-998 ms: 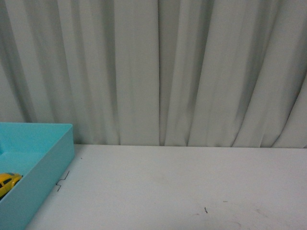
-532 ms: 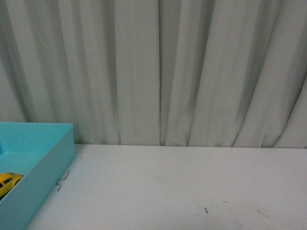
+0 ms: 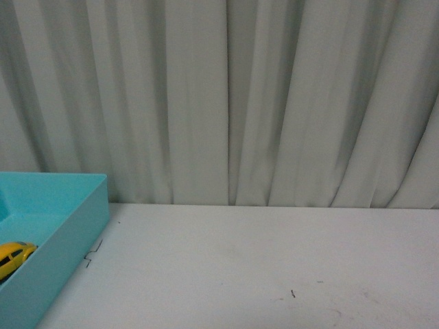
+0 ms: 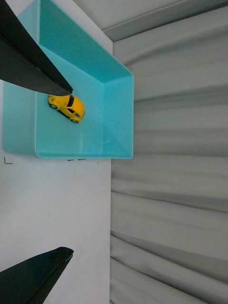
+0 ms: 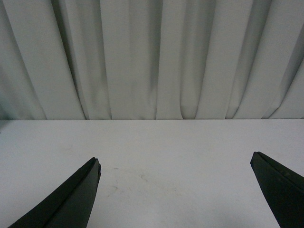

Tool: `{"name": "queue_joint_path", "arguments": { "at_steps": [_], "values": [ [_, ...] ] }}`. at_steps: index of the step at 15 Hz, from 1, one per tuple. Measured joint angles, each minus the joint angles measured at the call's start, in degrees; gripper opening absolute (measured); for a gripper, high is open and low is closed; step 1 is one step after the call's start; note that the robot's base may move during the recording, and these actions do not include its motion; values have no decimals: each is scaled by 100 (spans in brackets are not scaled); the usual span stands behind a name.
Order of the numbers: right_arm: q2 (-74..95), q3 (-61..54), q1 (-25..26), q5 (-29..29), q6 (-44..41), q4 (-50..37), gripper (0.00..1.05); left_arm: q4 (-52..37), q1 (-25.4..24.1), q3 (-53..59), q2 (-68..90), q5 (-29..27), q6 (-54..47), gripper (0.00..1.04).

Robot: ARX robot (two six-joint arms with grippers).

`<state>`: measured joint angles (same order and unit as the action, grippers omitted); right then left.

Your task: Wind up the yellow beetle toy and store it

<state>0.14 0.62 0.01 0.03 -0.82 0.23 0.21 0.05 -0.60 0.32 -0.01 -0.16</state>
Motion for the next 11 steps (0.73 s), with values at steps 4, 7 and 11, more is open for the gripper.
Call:
{"name": "queue_joint_path", "arguments": {
  "at_steps": [4, 7, 11],
  "values": [
    [0, 0, 0, 0, 0, 0, 98, 0, 0, 0, 0, 0, 0, 98],
    [0, 0, 0, 0, 0, -2, 98, 0, 0, 0, 0, 0, 0, 98],
    [0, 0, 0, 0, 0, -9, 98, -4, 0, 0, 0, 0, 0, 98]
  ]
}}
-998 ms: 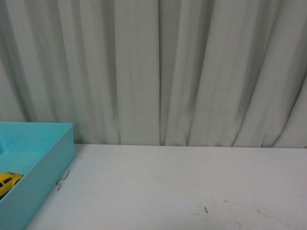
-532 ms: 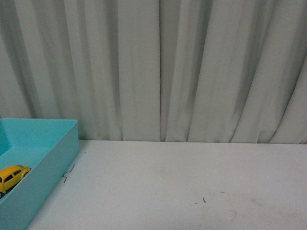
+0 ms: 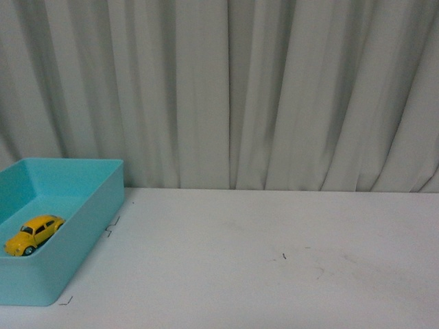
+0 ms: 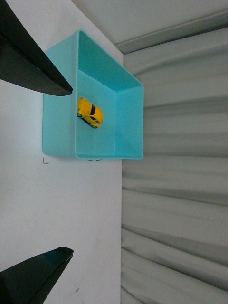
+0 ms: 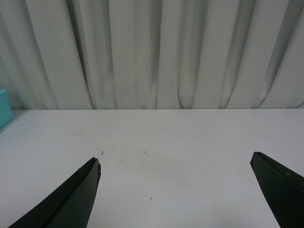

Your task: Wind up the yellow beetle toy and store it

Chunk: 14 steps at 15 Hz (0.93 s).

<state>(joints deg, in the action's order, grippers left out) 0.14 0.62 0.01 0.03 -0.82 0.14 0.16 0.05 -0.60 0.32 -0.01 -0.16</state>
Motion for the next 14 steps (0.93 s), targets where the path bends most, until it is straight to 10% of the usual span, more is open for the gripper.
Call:
{"name": "queue_joint_path", "arguments": {
  "at_steps": [14],
  "values": [
    [0, 0, 0, 0, 0, 11, 98, 2, 0, 0, 0, 0, 0, 98]
  ]
}}
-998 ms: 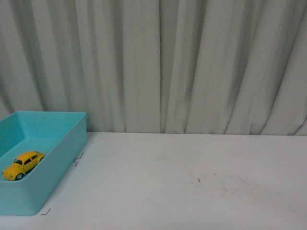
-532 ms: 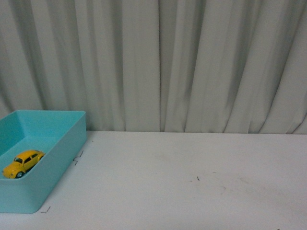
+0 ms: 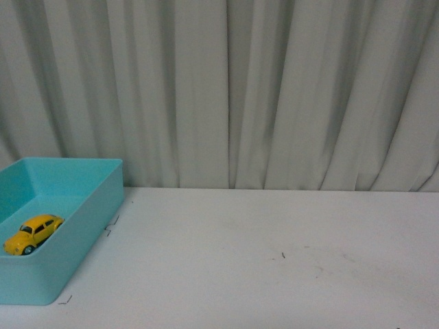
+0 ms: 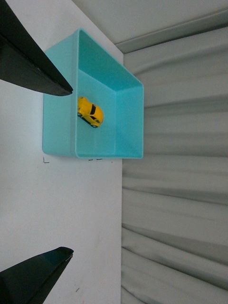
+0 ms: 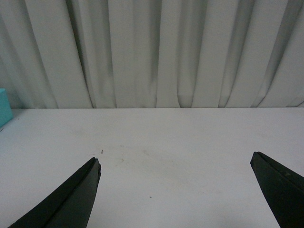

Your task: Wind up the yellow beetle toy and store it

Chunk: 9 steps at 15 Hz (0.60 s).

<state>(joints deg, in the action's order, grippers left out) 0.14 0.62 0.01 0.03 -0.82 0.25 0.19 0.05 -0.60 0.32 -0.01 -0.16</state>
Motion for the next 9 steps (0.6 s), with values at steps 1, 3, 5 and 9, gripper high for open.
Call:
{"name": "queue_joint_path", "arguments": {
  "at_steps": [1, 3, 5, 9],
  "values": [
    [0, 0, 0, 0, 0, -2, 98, 0, 0, 0, 0, 0, 0, 98],
    [0, 0, 0, 0, 0, -2, 98, 0, 0, 0, 0, 0, 0, 98],
    [0, 0, 0, 0, 0, 0, 98, 2, 0, 0, 0, 0, 0, 98],
    [0, 0, 0, 0, 0, -2, 98, 2, 0, 0, 0, 0, 0, 98]
  ]
}}
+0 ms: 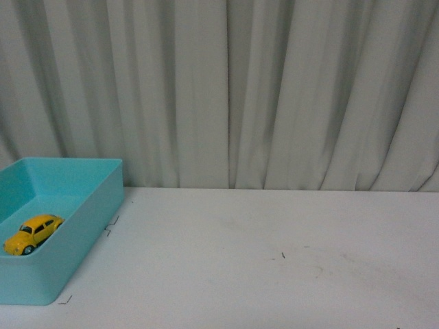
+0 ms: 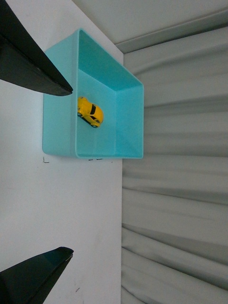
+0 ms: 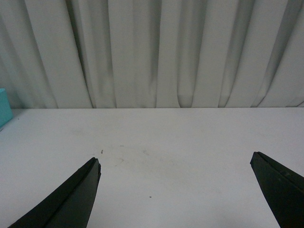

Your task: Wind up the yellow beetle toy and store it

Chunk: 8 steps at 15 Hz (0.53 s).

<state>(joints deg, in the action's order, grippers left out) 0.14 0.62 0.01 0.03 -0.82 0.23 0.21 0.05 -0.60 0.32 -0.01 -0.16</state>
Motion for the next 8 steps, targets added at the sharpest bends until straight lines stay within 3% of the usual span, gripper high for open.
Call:
{"name": "queue_joint_path", "arguments": {
  "at_steps": [8],
  "values": [
    [2, 0, 0, 0, -2, -9, 98, -11, 0, 0, 0, 0, 0, 98]
  ]
}}
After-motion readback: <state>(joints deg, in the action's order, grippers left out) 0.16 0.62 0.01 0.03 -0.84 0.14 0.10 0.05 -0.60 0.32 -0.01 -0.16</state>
